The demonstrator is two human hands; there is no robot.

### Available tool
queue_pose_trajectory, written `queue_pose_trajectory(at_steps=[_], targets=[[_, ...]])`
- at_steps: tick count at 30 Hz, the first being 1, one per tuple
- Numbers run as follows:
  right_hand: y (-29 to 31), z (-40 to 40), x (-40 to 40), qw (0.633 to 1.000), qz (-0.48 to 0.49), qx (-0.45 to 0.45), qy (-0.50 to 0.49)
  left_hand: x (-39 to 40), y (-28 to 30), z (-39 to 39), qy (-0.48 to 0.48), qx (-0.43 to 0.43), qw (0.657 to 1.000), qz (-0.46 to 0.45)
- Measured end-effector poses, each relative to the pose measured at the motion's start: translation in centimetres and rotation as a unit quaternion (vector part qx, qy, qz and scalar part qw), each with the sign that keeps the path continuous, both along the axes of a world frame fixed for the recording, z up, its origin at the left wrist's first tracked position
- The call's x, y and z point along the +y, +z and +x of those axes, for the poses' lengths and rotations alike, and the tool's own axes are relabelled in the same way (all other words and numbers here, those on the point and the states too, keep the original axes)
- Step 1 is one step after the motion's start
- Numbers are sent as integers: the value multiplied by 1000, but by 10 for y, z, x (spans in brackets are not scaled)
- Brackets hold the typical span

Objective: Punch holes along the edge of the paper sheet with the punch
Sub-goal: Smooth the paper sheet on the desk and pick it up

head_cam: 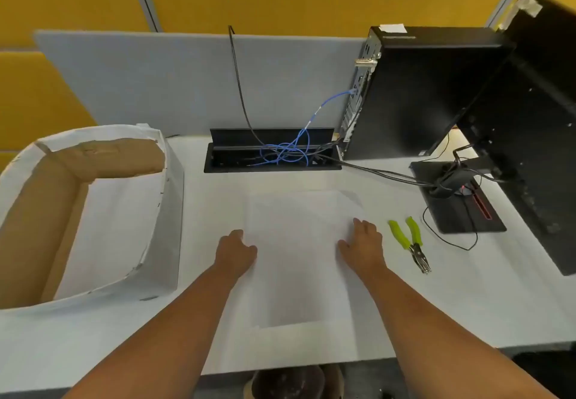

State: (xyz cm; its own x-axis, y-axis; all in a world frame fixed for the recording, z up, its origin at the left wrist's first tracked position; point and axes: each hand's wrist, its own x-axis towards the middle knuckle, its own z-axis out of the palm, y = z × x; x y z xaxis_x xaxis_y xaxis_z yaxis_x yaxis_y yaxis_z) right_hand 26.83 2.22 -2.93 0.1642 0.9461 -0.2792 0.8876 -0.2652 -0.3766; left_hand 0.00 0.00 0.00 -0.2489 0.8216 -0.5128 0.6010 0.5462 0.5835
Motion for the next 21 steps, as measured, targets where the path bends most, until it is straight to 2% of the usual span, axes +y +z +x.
queue_pose_trajectory(at_steps=[5, 8, 13, 18, 21], targets=[[0, -4, 8, 999, -33, -17, 8, 12, 0, 3, 51, -10, 999, -9], [-2, -6, 9, 997, -34, -56, 38, 16, -1, 8, 81, -21, 996, -12], [-8, -7, 9, 991, -42, -95, 79, 24, -6, 14, 150, -89, 985, -16], [-10, -6, 10, 989, -37, -107, 91, 23, -4, 24, 176, -145, 973, -27], [-7, -8, 11, 989, -45, -109, 90, 25, -8, 24, 184, -171, 968, 10]])
